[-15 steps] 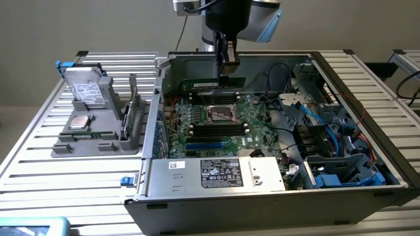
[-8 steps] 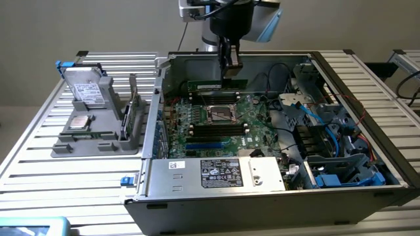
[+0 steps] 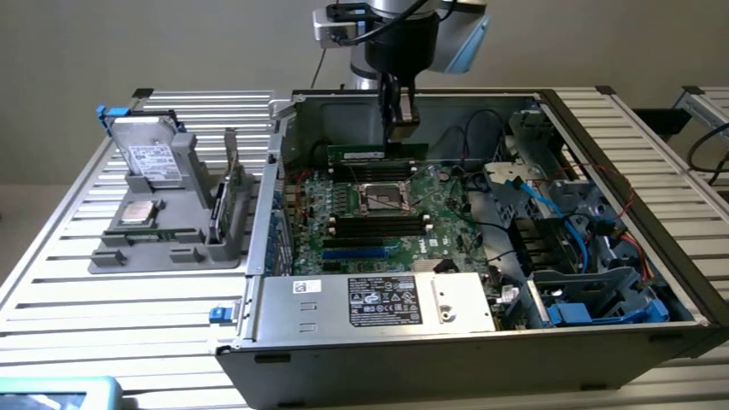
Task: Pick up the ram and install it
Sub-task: 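Insert the ram into the slot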
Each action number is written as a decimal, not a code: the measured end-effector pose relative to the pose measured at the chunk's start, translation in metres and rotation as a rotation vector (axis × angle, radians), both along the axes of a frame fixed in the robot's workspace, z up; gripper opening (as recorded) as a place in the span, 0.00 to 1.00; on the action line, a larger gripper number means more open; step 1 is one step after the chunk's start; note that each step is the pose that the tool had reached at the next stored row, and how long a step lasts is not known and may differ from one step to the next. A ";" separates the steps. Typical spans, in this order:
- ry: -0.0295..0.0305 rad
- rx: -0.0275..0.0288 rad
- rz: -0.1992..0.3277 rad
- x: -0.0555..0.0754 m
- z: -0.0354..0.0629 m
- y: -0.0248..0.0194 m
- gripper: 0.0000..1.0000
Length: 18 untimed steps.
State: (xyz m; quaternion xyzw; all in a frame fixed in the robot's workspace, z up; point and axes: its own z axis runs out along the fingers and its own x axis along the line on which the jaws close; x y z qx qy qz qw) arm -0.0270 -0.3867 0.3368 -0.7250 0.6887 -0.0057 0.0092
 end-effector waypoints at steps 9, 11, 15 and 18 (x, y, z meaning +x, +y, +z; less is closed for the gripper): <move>-0.0003 -0.0437 -0.009 0.000 -0.0048 0.0000 0.14; -0.0025 -0.0436 -0.014 0.000 -0.0071 0.0001 0.14; -0.0035 -0.0435 -0.029 0.000 -0.0135 0.0000 0.14; -0.0044 -0.0436 -0.041 0.000 -0.0174 0.0001 0.14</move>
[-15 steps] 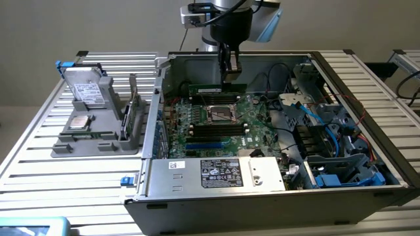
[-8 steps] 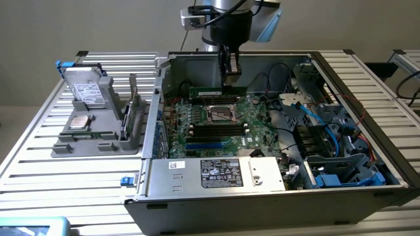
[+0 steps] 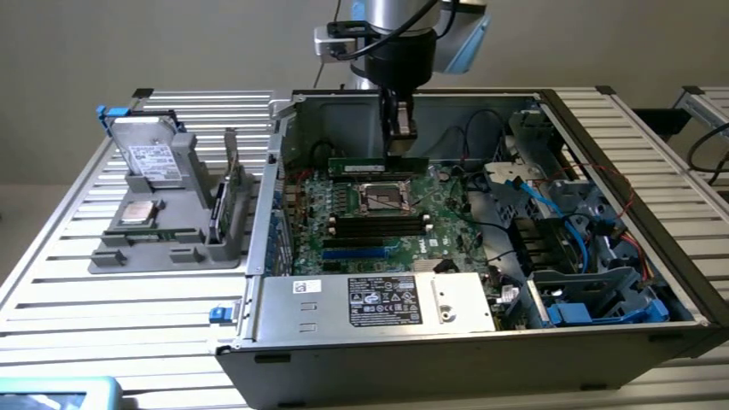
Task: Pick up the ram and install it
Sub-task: 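Insert the ram into the slot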
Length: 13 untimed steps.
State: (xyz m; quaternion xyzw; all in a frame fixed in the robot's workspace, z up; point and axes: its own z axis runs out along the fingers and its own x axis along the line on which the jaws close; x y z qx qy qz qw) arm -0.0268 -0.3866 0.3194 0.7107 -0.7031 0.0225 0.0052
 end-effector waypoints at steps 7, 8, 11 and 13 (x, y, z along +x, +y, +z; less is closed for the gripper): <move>-0.0010 -0.0155 -0.016 0.001 -0.0076 0.0000 0.14; -0.0010 -0.0196 -0.016 0.001 -0.0083 0.0000 0.14; -0.0010 -0.0204 -0.016 0.001 -0.0106 -0.0002 0.14; -0.0008 -0.0077 -0.016 0.001 -0.0122 -0.0009 0.14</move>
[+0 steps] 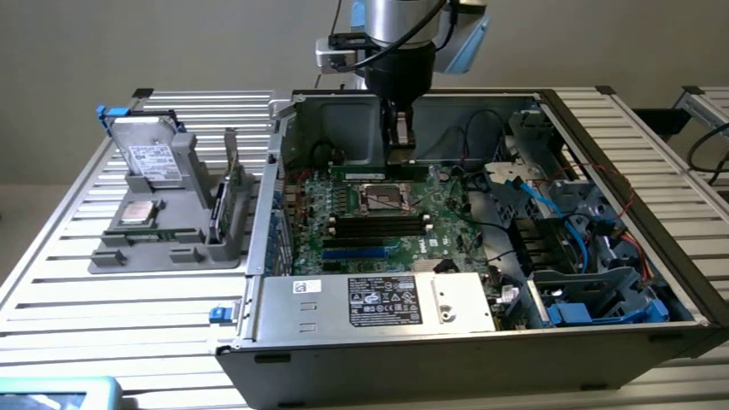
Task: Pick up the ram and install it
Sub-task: 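Insert the ram into the slot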
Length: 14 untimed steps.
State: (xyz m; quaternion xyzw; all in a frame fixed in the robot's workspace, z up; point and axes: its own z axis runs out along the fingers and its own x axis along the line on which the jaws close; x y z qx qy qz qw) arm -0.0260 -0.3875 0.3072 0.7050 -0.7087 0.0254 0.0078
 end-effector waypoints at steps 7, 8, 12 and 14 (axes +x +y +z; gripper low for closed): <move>-0.0005 0.0109 0.000 0.000 -0.0066 -0.0044 0.14; -0.0007 0.0112 0.000 0.000 -0.0072 -0.0048 0.14; -0.0006 0.0106 0.002 0.000 -0.0109 -0.0064 0.14; -0.0006 0.0063 0.002 0.000 -0.0127 -0.0065 0.14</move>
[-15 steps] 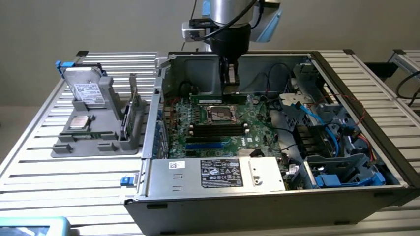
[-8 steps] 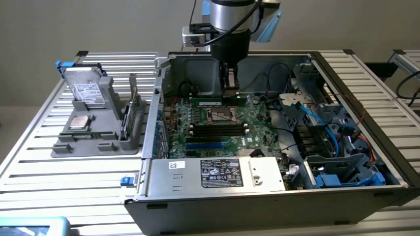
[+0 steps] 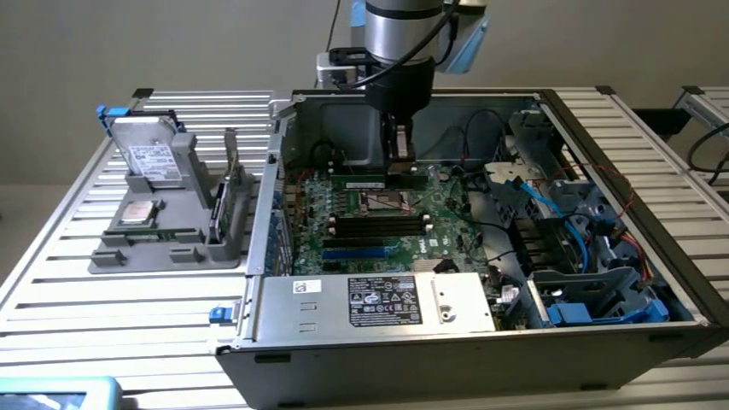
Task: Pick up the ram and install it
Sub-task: 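Insert the ram into the slot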
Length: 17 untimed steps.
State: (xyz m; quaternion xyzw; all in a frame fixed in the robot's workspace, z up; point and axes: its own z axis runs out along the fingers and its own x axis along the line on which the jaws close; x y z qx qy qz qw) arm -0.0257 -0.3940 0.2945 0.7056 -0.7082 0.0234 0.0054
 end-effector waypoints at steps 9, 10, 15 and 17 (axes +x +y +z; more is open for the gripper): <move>-0.0005 -0.0263 0.000 0.000 -0.0043 -0.0008 0.14; -0.0004 -0.0264 0.000 0.001 -0.0061 -0.0009 0.14; -0.0004 -0.0268 0.000 0.001 -0.0150 -0.0020 0.14; -0.0004 -0.0272 0.000 0.002 -0.0175 -0.0048 0.14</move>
